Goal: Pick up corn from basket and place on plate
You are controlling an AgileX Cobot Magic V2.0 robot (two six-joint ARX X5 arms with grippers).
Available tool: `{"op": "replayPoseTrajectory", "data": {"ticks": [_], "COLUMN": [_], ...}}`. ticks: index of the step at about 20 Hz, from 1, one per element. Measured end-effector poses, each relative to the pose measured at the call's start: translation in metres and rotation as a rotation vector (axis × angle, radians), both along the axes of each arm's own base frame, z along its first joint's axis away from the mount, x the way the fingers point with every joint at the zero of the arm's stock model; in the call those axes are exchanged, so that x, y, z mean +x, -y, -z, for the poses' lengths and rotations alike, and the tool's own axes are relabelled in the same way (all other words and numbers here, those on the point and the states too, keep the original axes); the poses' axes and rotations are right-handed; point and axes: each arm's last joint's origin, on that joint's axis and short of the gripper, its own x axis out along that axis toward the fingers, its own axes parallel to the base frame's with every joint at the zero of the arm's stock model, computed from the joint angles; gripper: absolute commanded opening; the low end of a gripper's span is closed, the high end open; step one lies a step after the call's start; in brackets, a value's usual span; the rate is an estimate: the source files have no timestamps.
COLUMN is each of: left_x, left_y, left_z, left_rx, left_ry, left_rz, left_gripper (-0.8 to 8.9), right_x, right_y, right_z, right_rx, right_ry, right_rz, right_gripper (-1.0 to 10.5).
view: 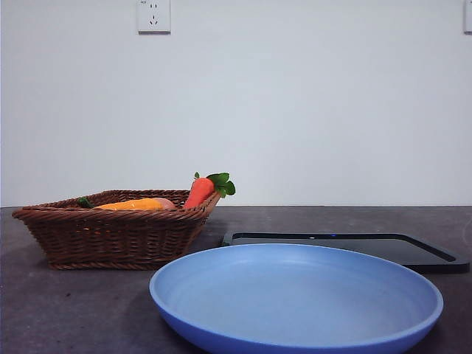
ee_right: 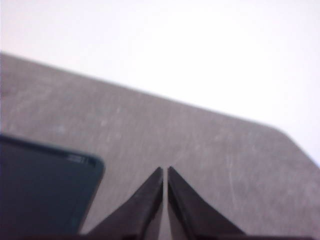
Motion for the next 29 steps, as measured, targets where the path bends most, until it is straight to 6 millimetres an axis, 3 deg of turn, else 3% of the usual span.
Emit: {"op": "replayPoseTrajectory", "data": {"ticks": [4, 13, 20, 29], "left_x": [0.000, 0.000, -0.001, -0.016], "left_y": [0.000, 0.000, 0.000, 0.005], "left_z": [0.000, 0.000, -0.005, -0.081], "left_rx": [-0.050, -0.130, -0.210, -0.237], "left_ry": [-0.003, -0.007, -0.002, 0.146], "left_rz": [-0.008, -0.022, -0.027, 0.063], "left_gripper": [0.05, 0.05, 0.05, 0.05], "right_x": [-0.001, -0.004, -0.010, -0.011], "right_y": [0.000, 0.001, 0.000, -0.002], "right_z": [-0.010, -0.022, -0.044, -0.079], "right_rx": [0.064, 0.430, 0.529, 0.570], "right_ry": [0.107, 0.232, 0.303, 0.035], "right_rz": [-0.014, -0.038, -0.086, -0.091], "right_gripper": [0.0, 0.0, 0.0, 0.0]}}
